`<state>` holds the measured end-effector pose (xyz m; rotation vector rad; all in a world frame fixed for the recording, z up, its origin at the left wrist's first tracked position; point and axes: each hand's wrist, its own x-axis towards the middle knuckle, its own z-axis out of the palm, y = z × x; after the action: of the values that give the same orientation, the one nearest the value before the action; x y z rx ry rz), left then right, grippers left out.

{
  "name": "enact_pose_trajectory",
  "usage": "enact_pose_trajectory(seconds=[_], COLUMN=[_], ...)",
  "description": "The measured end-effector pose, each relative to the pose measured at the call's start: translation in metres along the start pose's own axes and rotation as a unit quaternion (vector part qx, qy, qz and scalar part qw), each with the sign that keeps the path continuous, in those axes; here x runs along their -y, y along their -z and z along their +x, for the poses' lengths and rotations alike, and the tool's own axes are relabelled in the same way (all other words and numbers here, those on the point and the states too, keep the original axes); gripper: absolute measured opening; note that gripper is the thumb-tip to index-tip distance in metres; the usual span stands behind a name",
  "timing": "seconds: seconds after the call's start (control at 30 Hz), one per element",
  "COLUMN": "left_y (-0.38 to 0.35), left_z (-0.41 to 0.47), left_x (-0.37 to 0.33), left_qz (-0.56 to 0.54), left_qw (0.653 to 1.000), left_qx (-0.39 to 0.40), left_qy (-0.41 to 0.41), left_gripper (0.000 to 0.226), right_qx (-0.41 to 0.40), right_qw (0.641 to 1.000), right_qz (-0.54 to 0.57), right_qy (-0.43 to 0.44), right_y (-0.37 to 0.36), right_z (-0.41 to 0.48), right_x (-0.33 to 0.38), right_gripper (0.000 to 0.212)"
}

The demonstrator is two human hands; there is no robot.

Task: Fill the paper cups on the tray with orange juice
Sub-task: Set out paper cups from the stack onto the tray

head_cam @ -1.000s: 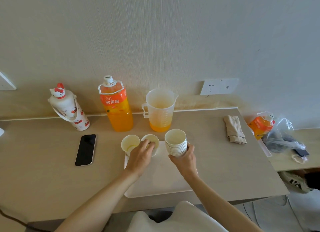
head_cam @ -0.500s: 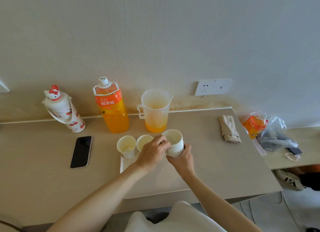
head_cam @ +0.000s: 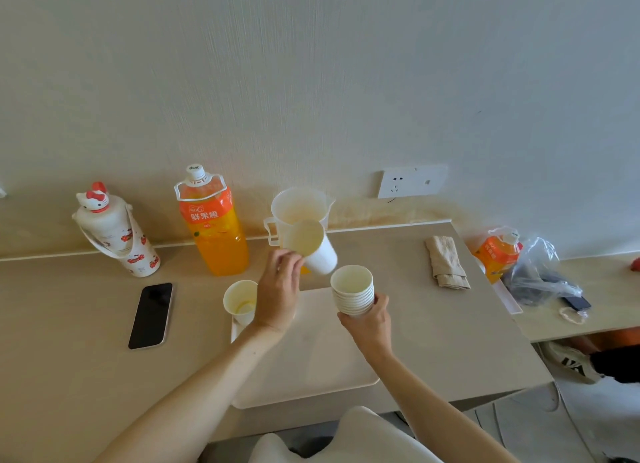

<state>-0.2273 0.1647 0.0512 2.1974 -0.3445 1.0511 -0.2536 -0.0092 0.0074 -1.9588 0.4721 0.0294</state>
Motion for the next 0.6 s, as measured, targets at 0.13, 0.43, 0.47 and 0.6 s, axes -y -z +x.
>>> enact_pose_trajectory(seconds=[0.13, 0.43, 0.47, 0.6], left_y=[-0.004, -0.034, -0.036, -0.041], left_z=[-0.010, -0.064, -0.065, -0.067], left_x=[0.011, 0.024, 0.025, 0.028], left_qz=[0.040, 0.068, 0.070, 0.076], left_qw=[0.994, 0.936, 0.932, 0.925], left_qx=[0.102, 0.338, 0.349, 0.358], left_qy=[0.021, 0.066, 0.070, 0.098], left_gripper=[0.022, 0.016, 0.016, 0.013], right_qx=[-0.037, -0.062, -0.058, -0.043], right_qw=[0.999, 0.997, 0.998, 0.998], right_qz=[0.024, 0.032, 0.031, 0.029], right_qy=[0.003, -0.024, -0.025, -0.027], right_y=[0.009, 0.028, 0.029, 0.030], right_z=[0.005, 0.006, 0.006, 0.008], right_x=[0.003, -0.008, -0.009, -0.015], right_gripper=[0.058, 0.058, 0.058, 0.061])
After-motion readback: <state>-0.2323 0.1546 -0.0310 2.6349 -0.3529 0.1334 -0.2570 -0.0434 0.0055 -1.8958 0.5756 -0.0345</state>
